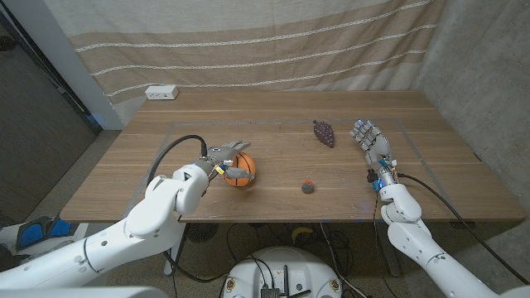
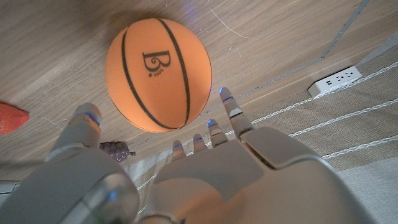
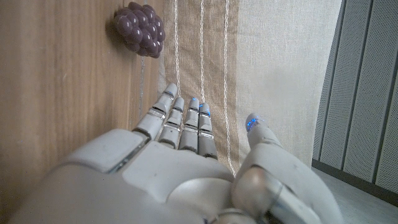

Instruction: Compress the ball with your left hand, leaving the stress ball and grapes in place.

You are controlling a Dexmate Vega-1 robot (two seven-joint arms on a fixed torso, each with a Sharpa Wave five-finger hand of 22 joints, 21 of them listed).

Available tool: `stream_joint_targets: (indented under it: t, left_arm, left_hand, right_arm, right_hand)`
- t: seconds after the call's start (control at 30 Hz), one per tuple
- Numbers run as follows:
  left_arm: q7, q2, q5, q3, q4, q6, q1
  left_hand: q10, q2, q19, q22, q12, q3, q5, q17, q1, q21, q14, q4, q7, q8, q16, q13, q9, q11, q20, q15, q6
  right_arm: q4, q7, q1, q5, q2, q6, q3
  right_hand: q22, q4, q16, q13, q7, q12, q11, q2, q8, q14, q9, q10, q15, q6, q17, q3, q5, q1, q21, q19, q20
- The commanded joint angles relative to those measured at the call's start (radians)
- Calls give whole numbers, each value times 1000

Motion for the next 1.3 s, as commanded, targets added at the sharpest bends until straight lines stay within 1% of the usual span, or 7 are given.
stream_joint_targets:
  t: [0.03, 0.2, 0.47, 0.7, 1.0, 1.2, 1.3]
  left_arm:
    - [-32, -17, 13, 17, 18, -6, -9]
    - [-35, -22, 19, 21, 23, -4, -7]
    - [-68, -6, -25, 22, 52, -74, -31]
    - [-157, -24, 5, 64, 84, -70, -80]
    - [-242, -54, -3, 94, 136, -73, -134]
    - [-231, -72, -30, 97, 169, -74, -142]
    - [-204, -81, -35, 100, 181, -63, -139]
  left_hand:
    - [-8, 3, 27, 0, 5, -4, 12, 3, 26, 2, 14, 2, -3, 11, 9, 4, 4, 3, -2, 1, -5]
    - [18, 10, 57, -1, 15, -7, 24, 3, 65, 2, 36, 4, -3, 16, 14, 4, 5, 5, -14, -7, -1]
    - [29, 43, 218, -1, 13, -19, 49, 2, 185, 26, 112, 10, -4, 15, 17, 5, 7, 16, -51, -27, -13]
    - [21, 139, 416, 2, 11, -25, 27, 5, 388, 52, 271, 4, -4, 7, 34, 5, 8, 29, -151, -75, -69]
    - [208, 278, 554, 23, 59, 29, -52, 20, 733, 127, 503, -17, 27, 30, 65, 8, 11, 28, -315, -206, -13]
    - [462, 277, 661, 49, 129, 75, -61, 31, 955, 260, 762, -16, 40, 86, 102, 16, 10, -2, -377, -277, 205]
    - [598, 261, 673, 69, 160, 61, -62, 33, 1052, 357, 871, -8, 139, 150, 94, 23, 12, -20, -379, -277, 482]
  right_arm:
    - [-5, -9, -8, -5, 1, 5, 2]
    - [-7, -12, -10, -8, -1, 5, 2]
    - [-20, -26, -14, -20, -8, -2, 1]
    - [-28, -37, -17, -25, -11, -10, 1]
    - [-26, -48, -13, -33, -11, -14, 0]
    - [-21, -52, -7, -38, -11, -17, -1]
    - [-18, -54, -4, -41, -11, -19, -3]
  right_hand:
    - [4, -5, 8, 2, 5, 4, 2, 7, -1, 5, 4, 10, 1, 8, 1, 1, 3, -4, -3, 4, 9]
    - [4, -5, 8, 3, 4, 4, 0, 7, -1, 5, 4, 10, 2, 8, 1, 1, 3, -5, -3, 4, 9]
    - [4, -4, 8, 4, 4, 5, 2, 7, -1, 5, 4, 12, 0, 9, 1, 1, 3, -7, -4, 3, 9]
    - [4, -4, 9, 6, 5, 6, 3, 7, -1, 6, 4, 15, 1, 10, 1, 1, 3, -9, -4, 3, 9]
    - [4, -3, 9, 7, 7, 8, 5, 7, 0, 7, 5, 18, 2, 11, 1, 1, 2, -12, -4, 3, 10]
    - [4, -2, 9, 8, 7, 8, 5, 7, 0, 7, 5, 19, 3, 11, 0, 0, 2, -14, -4, 3, 10]
    - [4, -2, 9, 8, 7, 8, 6, 7, 0, 7, 5, 20, 2, 12, 0, 0, 1, -15, -4, 3, 11]
